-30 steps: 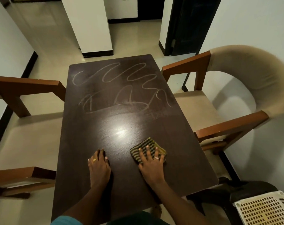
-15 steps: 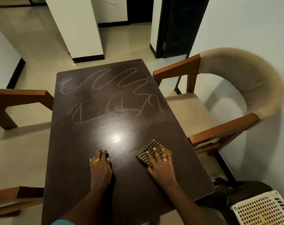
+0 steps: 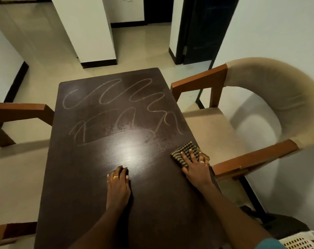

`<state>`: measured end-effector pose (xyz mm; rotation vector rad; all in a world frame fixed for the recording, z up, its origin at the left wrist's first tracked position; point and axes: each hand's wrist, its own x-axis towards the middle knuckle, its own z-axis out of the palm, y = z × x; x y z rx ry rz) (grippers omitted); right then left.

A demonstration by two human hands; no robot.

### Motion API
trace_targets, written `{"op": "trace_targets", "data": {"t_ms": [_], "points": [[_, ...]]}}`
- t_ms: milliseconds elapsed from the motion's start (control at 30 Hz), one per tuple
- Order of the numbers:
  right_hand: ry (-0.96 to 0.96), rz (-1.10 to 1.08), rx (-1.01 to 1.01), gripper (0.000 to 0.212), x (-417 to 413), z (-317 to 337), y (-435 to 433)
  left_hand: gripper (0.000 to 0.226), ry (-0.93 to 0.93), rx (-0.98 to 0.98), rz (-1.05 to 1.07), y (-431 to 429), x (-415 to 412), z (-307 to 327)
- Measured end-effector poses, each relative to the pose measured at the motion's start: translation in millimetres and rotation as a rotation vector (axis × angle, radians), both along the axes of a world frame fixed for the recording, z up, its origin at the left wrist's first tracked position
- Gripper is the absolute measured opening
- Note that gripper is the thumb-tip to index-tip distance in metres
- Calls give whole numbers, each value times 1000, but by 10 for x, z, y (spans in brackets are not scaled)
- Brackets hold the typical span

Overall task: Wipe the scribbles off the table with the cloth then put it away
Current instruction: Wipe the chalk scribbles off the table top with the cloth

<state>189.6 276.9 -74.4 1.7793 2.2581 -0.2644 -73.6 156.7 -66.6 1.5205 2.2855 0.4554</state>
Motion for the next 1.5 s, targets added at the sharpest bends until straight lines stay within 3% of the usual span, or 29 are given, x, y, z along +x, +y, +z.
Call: {"op": "trace_targets", "data": {"t_ms": [367,533,733,933,1233,1367,1500], "points": [[39,71,-63,59,-599,81,1446,38,44,10,109,222,-255,22],[67,46,-125,57,-746,140,1661,38,53,20,119,153,-209,32],[70,24,-49,58,-589,100,1247,38,51,14,118,-30,-124,38],[82,-158,2,59,-368,1,587,39,29,18,129,-168,-176,77],[68,-341,-39,60,-1002,103,418,40,14,-2,287,-598,-1034,80],[85,-244,-48,61,-1750,91,113,39,38,-35,355,-835,-1391,38],[111,64,-66,63,-2585,59,-511,39,60,-72,377,-943,-1618,11]]}}
